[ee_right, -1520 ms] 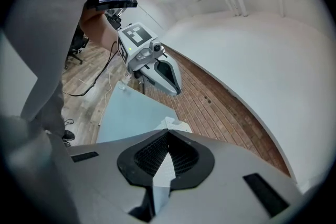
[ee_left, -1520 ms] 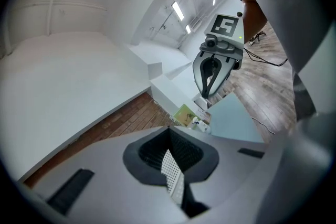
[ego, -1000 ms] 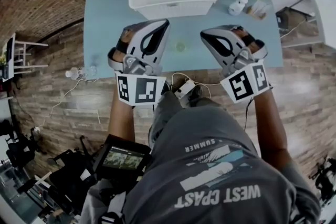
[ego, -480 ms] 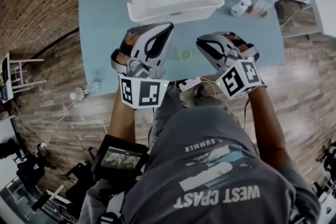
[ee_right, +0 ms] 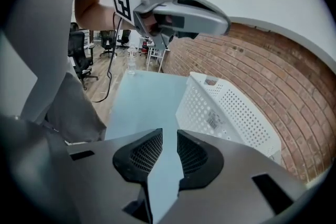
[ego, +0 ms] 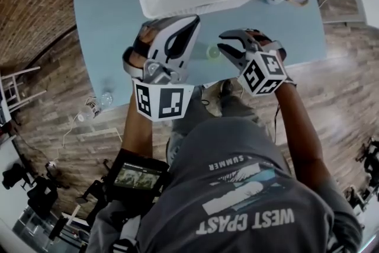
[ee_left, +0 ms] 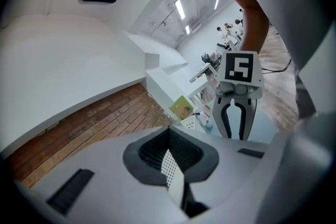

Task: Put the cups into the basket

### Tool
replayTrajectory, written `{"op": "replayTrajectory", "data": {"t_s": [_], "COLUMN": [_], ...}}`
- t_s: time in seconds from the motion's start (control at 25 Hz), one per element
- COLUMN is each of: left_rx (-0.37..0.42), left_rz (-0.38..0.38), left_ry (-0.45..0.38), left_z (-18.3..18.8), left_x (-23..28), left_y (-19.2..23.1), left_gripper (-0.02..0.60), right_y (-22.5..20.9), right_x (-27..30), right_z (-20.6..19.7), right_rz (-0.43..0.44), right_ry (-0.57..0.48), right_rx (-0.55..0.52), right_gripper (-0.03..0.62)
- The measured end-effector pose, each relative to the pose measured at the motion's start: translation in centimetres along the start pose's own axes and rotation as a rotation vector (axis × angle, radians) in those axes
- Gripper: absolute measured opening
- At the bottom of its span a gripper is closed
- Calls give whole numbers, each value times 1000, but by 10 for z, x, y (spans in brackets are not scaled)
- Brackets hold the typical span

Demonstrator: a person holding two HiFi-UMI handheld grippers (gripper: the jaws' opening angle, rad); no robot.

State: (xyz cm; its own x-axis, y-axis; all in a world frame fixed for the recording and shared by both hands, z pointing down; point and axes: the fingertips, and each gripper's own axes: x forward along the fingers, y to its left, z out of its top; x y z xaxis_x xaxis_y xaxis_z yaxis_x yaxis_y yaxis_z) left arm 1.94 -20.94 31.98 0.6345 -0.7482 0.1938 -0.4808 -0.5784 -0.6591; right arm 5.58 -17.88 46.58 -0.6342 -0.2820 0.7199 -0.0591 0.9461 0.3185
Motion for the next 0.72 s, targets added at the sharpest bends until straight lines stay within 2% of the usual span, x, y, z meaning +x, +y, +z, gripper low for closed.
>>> {"op": "replayTrajectory", "data": {"t_s": [0.44,0.72], "left_rx": [-34,-44], "left_rz": [-8,-3], "left_ry": [-7,-13], "left_z": [-19,-24], "left_x": [3,2], "left_y": [3,9], "left_gripper": [2,2], "right_y": [31,37], "right_x": [57,78], "right_z": [-42,-61], "right_rz": [190,212], "right_ry": [141,209], "right_rx": [33,36], "right_gripper": [83,81]}}
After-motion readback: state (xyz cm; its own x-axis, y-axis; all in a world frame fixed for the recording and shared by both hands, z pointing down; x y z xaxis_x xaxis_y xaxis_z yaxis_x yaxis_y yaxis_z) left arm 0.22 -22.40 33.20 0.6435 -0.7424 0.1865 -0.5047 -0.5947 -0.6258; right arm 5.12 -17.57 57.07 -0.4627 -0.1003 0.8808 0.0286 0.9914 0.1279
